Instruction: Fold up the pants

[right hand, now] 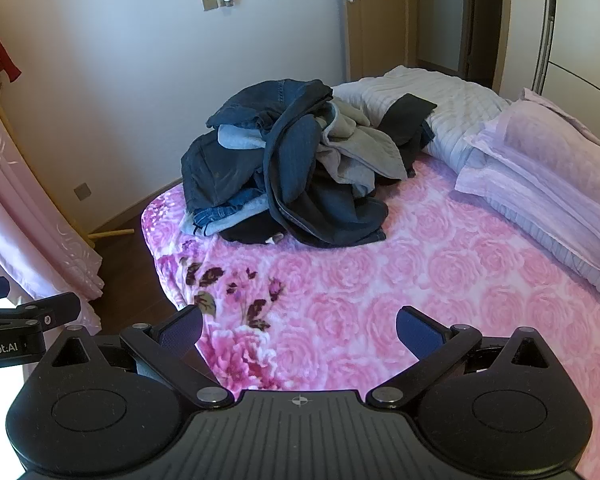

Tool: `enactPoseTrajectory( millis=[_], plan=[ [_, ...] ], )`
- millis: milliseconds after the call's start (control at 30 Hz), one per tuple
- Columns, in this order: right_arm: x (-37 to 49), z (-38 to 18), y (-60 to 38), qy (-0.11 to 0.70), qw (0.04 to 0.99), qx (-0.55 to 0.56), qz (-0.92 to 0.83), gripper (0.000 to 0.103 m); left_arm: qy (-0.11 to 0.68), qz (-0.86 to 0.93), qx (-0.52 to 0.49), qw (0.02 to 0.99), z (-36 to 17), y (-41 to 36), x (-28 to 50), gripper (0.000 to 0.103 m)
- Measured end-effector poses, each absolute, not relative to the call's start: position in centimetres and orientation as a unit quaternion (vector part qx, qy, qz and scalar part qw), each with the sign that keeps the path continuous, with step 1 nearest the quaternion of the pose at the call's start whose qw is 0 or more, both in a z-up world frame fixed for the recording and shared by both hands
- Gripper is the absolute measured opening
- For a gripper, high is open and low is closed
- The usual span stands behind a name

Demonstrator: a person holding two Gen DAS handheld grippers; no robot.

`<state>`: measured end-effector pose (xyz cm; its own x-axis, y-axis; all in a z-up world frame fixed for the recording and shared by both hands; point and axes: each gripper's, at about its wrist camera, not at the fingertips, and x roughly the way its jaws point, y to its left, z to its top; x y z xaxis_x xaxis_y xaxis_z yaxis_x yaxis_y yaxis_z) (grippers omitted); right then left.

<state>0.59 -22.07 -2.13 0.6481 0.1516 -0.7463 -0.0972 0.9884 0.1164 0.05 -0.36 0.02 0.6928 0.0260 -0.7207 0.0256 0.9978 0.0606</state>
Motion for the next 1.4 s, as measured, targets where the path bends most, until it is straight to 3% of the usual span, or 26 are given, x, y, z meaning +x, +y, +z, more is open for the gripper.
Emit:
enactPoseTrajectory(
  millis=[1400],
  plan=[
    [3.6,-2.5,-24.4,0.409,0.907,0.019,0.095,0.101,0.395,0.008,0.032,0.918,-0.7,-2.8,2.9,0.103]
  ],
)
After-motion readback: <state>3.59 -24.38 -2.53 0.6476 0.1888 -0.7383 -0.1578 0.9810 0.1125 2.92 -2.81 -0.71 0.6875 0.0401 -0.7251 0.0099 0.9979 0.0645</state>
